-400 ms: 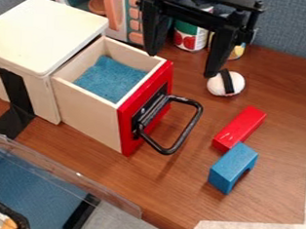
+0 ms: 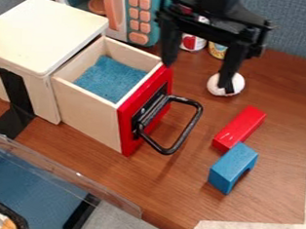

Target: Put the red object into the drawer

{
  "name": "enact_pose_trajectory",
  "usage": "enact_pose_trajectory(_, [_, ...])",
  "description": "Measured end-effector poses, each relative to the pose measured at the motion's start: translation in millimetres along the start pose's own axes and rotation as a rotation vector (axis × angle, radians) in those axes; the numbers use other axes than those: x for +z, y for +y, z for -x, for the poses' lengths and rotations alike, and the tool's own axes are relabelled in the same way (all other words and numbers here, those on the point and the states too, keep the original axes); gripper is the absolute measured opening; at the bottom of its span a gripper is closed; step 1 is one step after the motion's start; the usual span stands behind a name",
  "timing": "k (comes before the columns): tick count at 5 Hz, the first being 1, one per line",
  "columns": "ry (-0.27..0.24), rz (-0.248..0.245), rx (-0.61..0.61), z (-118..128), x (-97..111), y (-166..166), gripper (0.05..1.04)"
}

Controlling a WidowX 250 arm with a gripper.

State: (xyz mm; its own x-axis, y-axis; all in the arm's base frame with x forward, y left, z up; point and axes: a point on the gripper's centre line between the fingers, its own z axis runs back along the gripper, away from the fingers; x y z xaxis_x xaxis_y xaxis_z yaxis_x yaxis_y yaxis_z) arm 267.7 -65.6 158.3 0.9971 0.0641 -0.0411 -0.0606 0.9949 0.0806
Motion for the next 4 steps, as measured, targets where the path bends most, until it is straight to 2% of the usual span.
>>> enact_pose_trajectory(1, [0.006,0.01,0.006,-26.3,-13.3,-7.6,1.0])
enact_pose_trajectory(2, [-0.008,-0.033,0.053,-57.2,-27.9,-14.7,1.0])
enact_pose_trajectory(3, [-0.025,-0.04,-0.005,-82.7,-45.1,-35.5,1.0])
enact_pose_trajectory(4, [-0.071,-0.033,-0.143,-101.7,-64.2,-48.0,1.0])
